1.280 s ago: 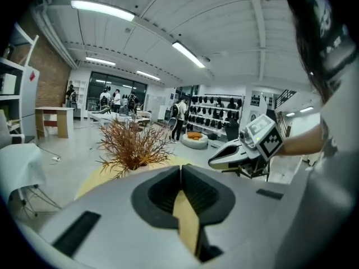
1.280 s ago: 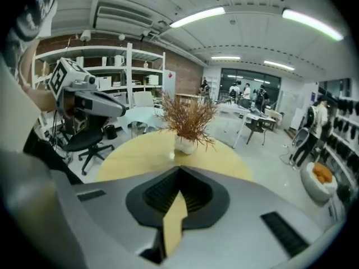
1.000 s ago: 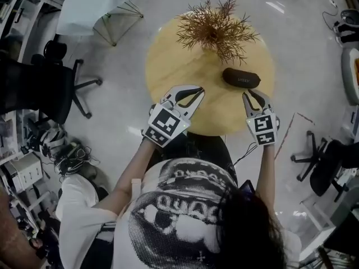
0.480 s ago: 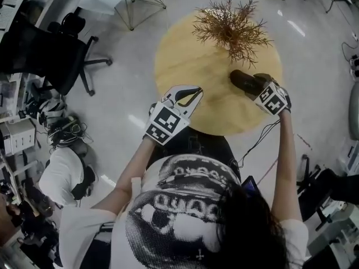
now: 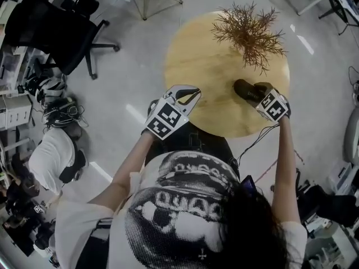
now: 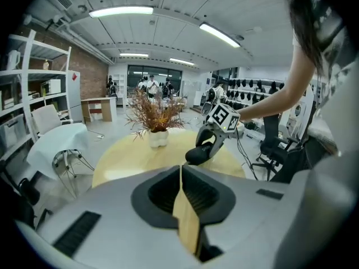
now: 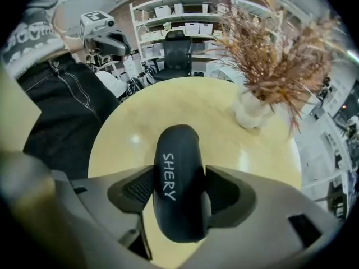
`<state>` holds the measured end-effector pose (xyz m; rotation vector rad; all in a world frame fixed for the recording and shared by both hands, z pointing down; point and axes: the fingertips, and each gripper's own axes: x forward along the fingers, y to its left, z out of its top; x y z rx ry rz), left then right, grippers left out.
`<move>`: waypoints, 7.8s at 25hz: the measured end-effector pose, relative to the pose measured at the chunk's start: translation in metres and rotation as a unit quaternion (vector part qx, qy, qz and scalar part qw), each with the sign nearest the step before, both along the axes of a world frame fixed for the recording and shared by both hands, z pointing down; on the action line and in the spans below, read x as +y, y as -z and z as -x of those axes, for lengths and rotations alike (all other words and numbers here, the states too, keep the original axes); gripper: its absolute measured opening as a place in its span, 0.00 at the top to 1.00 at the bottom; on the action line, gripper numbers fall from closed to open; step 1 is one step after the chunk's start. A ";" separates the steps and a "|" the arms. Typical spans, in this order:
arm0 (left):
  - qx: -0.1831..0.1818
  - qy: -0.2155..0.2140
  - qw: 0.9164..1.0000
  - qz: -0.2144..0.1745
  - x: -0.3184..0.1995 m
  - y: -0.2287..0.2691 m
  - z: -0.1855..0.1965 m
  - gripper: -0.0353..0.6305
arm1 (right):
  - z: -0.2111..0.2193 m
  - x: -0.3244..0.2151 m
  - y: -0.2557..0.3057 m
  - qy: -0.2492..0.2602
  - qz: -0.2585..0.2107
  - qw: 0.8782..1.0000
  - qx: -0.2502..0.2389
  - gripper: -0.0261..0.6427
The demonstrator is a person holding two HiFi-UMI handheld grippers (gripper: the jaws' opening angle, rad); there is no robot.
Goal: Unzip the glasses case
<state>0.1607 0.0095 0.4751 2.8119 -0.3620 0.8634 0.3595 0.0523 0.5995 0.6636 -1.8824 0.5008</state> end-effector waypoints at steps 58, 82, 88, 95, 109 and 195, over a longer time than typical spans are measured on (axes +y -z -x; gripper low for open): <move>-0.144 -0.179 0.971 -0.065 -0.006 -0.146 -0.042 0.90 | 0.118 -0.008 0.002 -0.239 0.028 0.968 -0.075 0.53; -0.162 -0.243 0.950 -0.115 -0.064 -0.147 -0.042 0.91 | 0.139 -0.097 -0.002 -0.226 0.126 0.953 -0.158 0.50; -0.143 -0.223 0.962 -0.068 -0.058 -0.146 -0.034 0.91 | 0.138 -0.094 -0.003 -0.316 0.125 0.913 -0.225 0.53; -0.120 -0.213 0.970 -0.013 -0.056 -0.140 -0.027 0.91 | 0.139 -0.094 -0.002 -0.326 0.113 0.912 -0.223 0.53; -0.136 -0.195 0.966 -0.098 -0.059 -0.145 -0.031 0.77 | 0.141 -0.093 -0.002 -0.324 0.104 0.914 -0.220 0.53; -0.110 -0.224 0.968 0.017 -0.072 -0.139 0.091 0.93 | 0.246 -0.149 -0.001 -0.013 -0.029 0.999 -0.019 0.50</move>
